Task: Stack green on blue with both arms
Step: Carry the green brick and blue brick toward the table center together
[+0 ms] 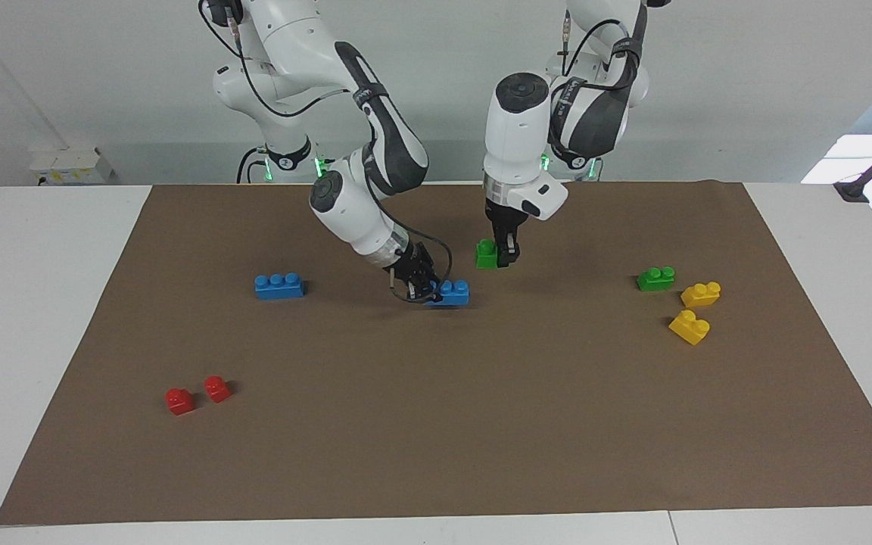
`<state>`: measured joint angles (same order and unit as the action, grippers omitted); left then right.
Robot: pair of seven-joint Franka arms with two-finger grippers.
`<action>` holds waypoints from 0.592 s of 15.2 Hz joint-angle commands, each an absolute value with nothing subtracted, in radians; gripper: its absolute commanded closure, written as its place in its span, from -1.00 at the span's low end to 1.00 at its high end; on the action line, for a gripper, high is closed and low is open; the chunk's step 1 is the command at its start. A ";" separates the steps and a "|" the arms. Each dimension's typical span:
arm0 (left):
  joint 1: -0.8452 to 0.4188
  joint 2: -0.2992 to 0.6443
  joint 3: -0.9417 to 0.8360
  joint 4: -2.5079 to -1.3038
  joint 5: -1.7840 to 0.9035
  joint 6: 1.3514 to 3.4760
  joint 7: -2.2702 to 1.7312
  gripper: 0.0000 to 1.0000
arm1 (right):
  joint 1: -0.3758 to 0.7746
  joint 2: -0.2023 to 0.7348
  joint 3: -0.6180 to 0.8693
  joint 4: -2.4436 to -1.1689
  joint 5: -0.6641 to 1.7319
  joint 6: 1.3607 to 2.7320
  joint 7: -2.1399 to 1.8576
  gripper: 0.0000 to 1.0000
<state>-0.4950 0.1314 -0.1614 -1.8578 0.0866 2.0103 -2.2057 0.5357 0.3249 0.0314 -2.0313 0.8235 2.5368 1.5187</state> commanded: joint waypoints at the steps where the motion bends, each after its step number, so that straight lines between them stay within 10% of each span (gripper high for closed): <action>1: -0.517 0.129 -0.150 -1.902 0.109 2.069 -2.238 1.00 | 0.545 0.334 0.032 -2.037 0.861 2.571 1.479 1.00; 9: -0.531 0.129 -0.150 -1.956 0.135 2.128 -2.266 1.00 | 0.545 0.350 0.032 -2.037 0.889 2.574 1.460 1.00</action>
